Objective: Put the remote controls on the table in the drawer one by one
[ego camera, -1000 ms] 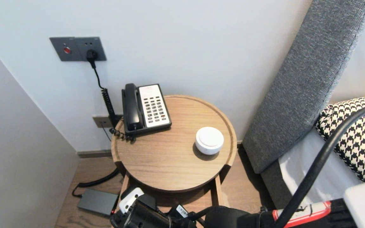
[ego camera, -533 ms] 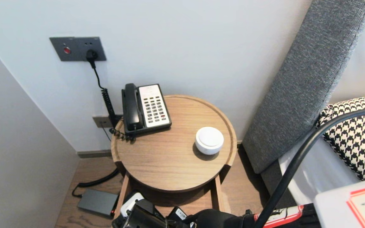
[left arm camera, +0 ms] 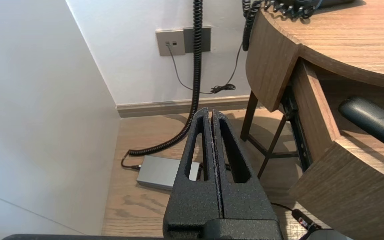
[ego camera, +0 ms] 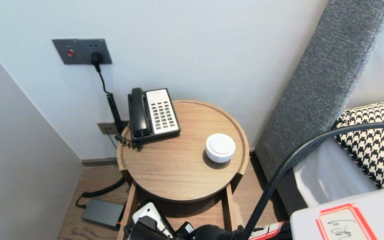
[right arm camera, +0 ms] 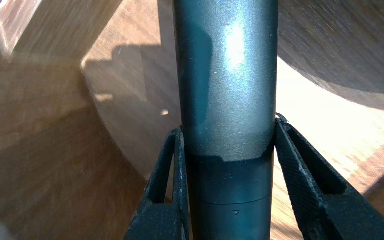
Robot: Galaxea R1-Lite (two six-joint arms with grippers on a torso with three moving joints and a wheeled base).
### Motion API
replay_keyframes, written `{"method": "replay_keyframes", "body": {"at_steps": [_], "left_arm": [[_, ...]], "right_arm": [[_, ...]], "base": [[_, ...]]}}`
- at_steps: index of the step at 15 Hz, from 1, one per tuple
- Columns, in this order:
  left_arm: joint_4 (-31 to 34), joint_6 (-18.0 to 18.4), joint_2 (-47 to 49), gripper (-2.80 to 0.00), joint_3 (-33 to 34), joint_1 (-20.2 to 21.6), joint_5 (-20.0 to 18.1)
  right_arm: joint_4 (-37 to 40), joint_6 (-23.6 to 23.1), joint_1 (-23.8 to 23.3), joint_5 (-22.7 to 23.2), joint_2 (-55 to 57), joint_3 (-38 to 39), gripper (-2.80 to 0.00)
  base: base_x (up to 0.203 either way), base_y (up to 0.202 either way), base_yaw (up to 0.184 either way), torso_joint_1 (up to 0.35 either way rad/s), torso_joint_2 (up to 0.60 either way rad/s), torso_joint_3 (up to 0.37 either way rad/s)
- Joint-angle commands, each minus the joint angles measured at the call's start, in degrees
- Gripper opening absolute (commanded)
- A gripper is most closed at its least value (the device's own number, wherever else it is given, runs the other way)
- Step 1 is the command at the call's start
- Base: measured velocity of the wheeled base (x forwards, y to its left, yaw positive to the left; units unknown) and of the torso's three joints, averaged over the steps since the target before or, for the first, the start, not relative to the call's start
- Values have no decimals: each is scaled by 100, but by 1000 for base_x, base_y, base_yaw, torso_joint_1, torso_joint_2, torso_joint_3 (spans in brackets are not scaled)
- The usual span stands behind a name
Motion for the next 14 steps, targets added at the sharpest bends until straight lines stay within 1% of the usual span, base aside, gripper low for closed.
{"method": "replay_keyframes", "body": {"at_steps": [1, 4, 10, 14], "left_arm": [[-5, 3, -9, -280, 70, 9, 0], [-5, 3, -9, -280, 70, 1, 0], [-5, 3, -9, -280, 70, 0, 0], [-5, 3, -9, -280, 70, 2, 0]], "right_arm": [[5, 198, -90, -48, 195, -86, -280], [-4, 225, -90, -48, 302, -90, -280], [-4, 216, -148, -57, 719, -468, -280], [-3, 192, -285, -59, 835, -703, -280]], "base": [[0, 0, 0, 0, 0, 0], [0, 0, 0, 0, 0, 0], [0, 0, 0, 0, 0, 0], [0, 0, 0, 0, 0, 0]]}}
